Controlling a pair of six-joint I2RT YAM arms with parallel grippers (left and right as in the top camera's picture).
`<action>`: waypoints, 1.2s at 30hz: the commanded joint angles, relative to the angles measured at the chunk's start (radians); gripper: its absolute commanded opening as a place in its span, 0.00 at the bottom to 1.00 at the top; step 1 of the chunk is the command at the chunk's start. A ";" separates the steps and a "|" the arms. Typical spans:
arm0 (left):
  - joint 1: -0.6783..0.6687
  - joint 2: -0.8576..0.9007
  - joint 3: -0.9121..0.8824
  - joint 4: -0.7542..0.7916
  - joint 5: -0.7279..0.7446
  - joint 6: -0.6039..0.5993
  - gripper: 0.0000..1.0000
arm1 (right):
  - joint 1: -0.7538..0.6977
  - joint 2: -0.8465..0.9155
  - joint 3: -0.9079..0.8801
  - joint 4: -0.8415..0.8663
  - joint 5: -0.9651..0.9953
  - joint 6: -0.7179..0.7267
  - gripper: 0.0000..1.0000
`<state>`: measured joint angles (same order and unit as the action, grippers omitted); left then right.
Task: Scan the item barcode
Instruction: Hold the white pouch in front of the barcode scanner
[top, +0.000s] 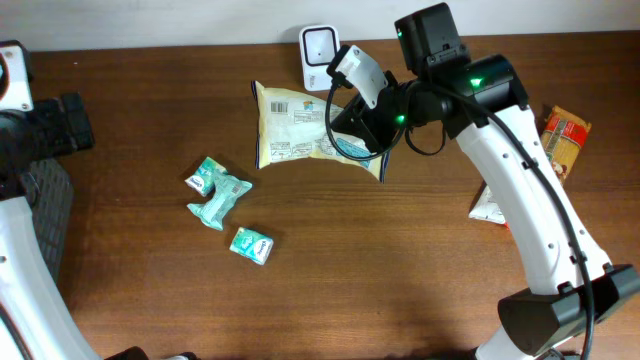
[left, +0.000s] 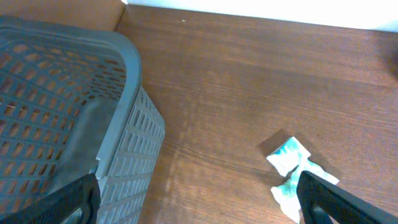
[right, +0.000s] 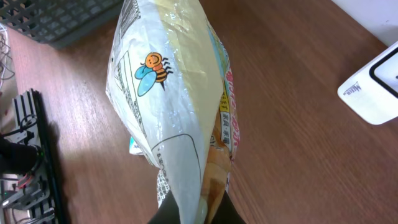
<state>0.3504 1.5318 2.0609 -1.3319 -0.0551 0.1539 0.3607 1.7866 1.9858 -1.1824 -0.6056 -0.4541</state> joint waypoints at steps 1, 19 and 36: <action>0.006 0.002 0.002 0.002 0.010 0.013 0.99 | -0.003 -0.049 0.012 0.001 -0.010 -0.025 0.04; 0.006 0.002 0.002 0.002 0.010 0.013 0.99 | 0.090 0.320 0.011 0.769 1.289 -0.305 0.04; 0.006 0.002 0.002 0.002 0.010 0.013 0.99 | 0.123 0.611 0.011 1.302 1.474 -0.877 0.04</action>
<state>0.3504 1.5318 2.0609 -1.3338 -0.0551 0.1539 0.4797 2.4123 1.9785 0.1101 0.8410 -1.3247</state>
